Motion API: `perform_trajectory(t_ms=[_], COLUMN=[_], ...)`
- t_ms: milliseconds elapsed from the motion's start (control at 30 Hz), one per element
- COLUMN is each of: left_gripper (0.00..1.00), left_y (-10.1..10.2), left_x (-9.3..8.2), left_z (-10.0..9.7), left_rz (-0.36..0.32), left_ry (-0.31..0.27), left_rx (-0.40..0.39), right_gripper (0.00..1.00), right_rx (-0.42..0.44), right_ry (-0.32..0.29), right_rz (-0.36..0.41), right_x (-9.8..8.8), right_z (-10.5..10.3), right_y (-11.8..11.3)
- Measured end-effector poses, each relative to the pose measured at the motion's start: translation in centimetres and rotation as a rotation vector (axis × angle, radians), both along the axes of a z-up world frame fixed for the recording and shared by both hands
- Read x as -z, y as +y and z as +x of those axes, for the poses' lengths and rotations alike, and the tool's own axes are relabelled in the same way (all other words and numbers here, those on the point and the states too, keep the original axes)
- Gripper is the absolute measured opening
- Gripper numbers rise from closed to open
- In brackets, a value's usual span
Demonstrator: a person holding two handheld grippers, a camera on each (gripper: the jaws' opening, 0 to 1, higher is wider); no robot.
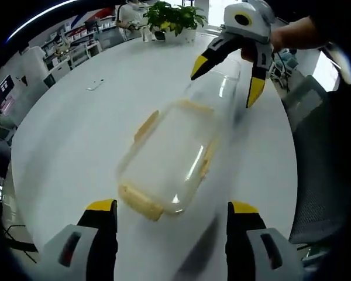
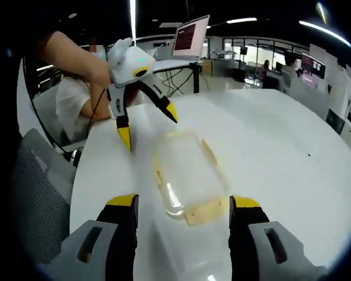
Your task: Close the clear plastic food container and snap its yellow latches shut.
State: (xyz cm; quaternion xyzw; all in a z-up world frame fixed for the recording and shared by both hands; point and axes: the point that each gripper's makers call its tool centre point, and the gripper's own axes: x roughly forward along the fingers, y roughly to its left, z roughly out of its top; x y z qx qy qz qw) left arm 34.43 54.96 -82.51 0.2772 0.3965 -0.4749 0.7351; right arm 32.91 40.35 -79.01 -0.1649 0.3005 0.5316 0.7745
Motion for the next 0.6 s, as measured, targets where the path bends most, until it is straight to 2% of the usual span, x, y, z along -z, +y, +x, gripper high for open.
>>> perform_trajectory(t_ms=[67,267,367,467,600], left_gripper=[0.72,0.71,0.69,0.68,0.67], left_y=[0.0,0.2,0.3,0.2,0.3], left_x=[0.1,0.6,1.0,1.1,1.4], left_z=[0.1,0.6,0.9,1.0,1.2], left_rz=[0.012,0.039,0.059,0.06,0.089], left_ry=[0.002,0.008,0.021,0.033,0.039], left_rx=[0.01,0.056,0.076,0.089,0.12], right_gripper=[0.61,0.61,0.61,0.62,0.61], right_rx=[-0.013,-0.048,-0.061,-0.079,-0.091], right_ry=[0.019,0.012,0.04,0.041,0.053], right_rz=[-0.011,-0.055,-0.101,-0.134,-0.152], right_x=[0.3,0.9,1.8,2.2,2.5], right_z=[-0.1,0.2,0.3,0.4,0.7], right_y=[0.1,0.2,-0.2,-0.4,-0.3])
